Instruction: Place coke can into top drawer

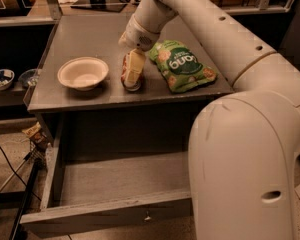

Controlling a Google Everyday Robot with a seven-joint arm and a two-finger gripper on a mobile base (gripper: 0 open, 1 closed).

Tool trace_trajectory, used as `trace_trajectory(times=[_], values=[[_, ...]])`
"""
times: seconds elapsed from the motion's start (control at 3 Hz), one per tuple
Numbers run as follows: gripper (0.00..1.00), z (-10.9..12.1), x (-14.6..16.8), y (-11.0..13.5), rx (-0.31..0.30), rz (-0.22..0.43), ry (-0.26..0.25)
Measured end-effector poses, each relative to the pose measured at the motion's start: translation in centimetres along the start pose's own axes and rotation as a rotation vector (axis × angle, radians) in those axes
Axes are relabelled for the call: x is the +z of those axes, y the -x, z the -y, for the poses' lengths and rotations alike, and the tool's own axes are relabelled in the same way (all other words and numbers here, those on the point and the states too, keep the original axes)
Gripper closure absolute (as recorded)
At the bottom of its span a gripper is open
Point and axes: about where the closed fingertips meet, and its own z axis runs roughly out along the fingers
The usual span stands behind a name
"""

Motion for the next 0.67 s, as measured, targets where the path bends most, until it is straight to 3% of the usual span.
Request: trace_trajectory(times=[0.33,0.67], values=[[0.00,0.2,0.3,-1.1,0.024,-0.033,-0.001],[0.00,0.4,1.4,-0.6,0.013,0.003,0.023]])
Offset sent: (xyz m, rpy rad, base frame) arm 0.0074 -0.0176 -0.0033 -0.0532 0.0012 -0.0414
